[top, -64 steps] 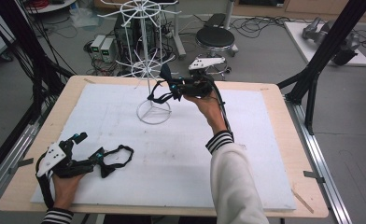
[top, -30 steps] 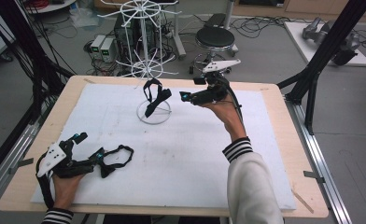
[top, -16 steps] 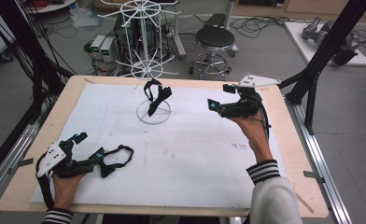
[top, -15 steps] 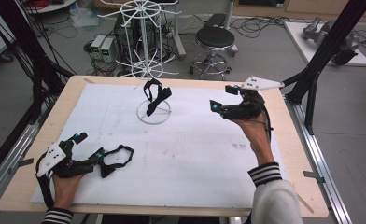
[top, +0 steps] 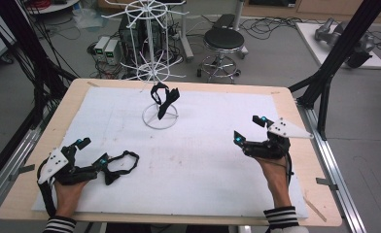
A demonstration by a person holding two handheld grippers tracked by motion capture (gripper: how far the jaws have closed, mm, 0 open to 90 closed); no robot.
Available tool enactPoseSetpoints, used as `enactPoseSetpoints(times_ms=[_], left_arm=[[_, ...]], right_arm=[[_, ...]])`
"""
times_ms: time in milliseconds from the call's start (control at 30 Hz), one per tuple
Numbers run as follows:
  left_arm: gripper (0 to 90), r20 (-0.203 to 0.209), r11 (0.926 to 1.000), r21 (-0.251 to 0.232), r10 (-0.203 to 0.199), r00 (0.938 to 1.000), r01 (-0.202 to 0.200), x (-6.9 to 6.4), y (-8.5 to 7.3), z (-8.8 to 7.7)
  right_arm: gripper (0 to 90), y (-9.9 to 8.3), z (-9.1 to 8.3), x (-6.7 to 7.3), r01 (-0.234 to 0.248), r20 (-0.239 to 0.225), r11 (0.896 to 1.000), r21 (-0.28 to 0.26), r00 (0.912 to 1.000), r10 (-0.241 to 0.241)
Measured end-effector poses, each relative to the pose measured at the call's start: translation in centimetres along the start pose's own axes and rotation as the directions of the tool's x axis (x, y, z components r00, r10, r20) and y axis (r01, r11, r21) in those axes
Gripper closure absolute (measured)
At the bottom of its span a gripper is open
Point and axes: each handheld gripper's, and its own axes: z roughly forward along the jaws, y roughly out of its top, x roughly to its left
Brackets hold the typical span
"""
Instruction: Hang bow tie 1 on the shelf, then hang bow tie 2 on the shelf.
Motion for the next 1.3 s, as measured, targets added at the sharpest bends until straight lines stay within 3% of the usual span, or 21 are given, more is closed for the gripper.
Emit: enactPoseSetpoints(times_ms=[167,367,533,1300], left_arm=[[12.5,0.001,0.9999,-0.005,0.011,0.9999,-0.011,0.0,0.1,-0.1],[12.5,-0.005,0.9999,-0.003,0.010,0.9999,-0.010,0.1,0.1,-0.1],[12.5,-0.008,1.0000,-0.004,0.004,1.0000,-0.004,0.2,0.1,-0.1],[12.5,0.001,0.9999,0.010,0.014,0.9999,-0.014,0.0,0.3,-0.2]], right_arm=[[12.3,-2.9,-1.5,1.0,-0.013,0.060,0.997,-0.079,0.9980,0.018],[12.3,-5.4,-2.5,1.4,-0.038,0.081,0.989,-0.142,0.9954,0.050],[12.3,-6.3,-2.6,1.4,-0.055,0.095,0.990,-0.130,0.9932,0.067],[12.3,-6.8,-3.2,1.4,-0.044,0.116,0.992,-0.119,0.9916,0.058]])
